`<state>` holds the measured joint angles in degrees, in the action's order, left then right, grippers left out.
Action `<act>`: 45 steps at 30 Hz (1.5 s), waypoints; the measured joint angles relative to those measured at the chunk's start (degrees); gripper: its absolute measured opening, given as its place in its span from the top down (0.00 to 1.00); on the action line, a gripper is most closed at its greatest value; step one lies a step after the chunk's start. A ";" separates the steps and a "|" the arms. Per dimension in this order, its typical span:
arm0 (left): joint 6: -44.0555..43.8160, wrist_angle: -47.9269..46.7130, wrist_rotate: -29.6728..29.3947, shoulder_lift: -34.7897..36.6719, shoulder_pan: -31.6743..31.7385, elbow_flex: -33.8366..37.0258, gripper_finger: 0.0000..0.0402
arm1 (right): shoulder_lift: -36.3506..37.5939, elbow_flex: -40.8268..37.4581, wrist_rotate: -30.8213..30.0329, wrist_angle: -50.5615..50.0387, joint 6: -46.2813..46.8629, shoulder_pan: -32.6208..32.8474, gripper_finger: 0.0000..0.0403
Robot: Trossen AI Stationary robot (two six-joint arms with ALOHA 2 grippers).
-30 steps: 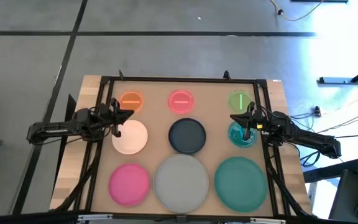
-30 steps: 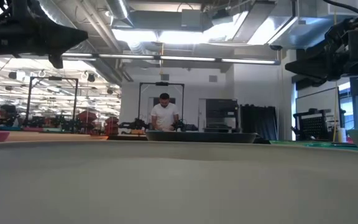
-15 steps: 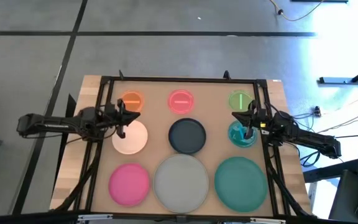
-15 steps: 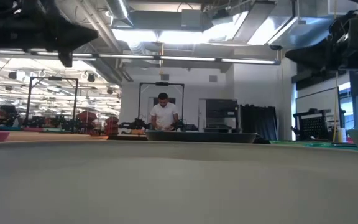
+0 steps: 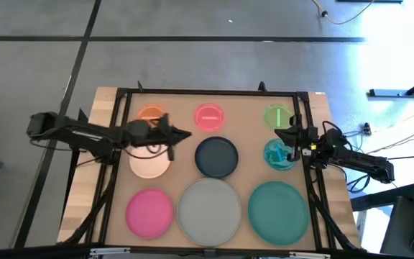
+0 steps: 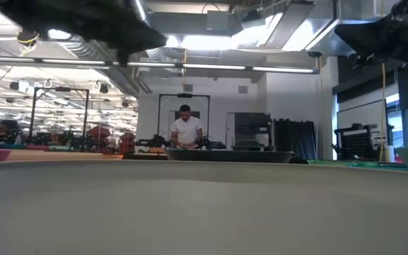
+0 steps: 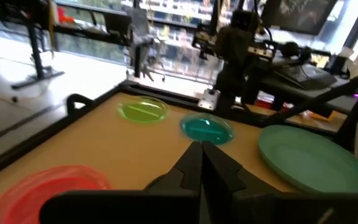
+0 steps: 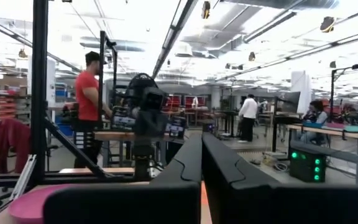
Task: Stack plastic plates
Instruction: Stack the dark green plate on top of the gray plate
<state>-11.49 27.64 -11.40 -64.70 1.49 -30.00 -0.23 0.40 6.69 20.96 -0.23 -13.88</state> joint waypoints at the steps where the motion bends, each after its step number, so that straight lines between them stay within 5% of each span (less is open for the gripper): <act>1: -0.06 -0.09 -0.02 -2.86 -0.60 -2.09 1.00 | 0.00 0.00 -0.01 0.00 0.00 -0.01 0.99; 31: -19.72 -32.82 -5.54 -68.73 -17.23 -77.73 1.00 | -0.02 0.00 7.03 -7.91 10.49 0.06 0.99; 40: -22.43 -25.42 -5.61 -75.42 -17.42 -84.63 1.00 | 0.00 0.00 6.44 -5.07 9.07 0.04 0.99; 45: -24.59 -26.12 -4.46 -75.42 -16.73 -84.63 0.89 | 0.00 0.00 6.44 -4.26 8.68 0.04 0.99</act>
<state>-36.08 1.52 -15.86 -140.11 -15.25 -114.63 -0.23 0.40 13.13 16.69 8.45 -13.85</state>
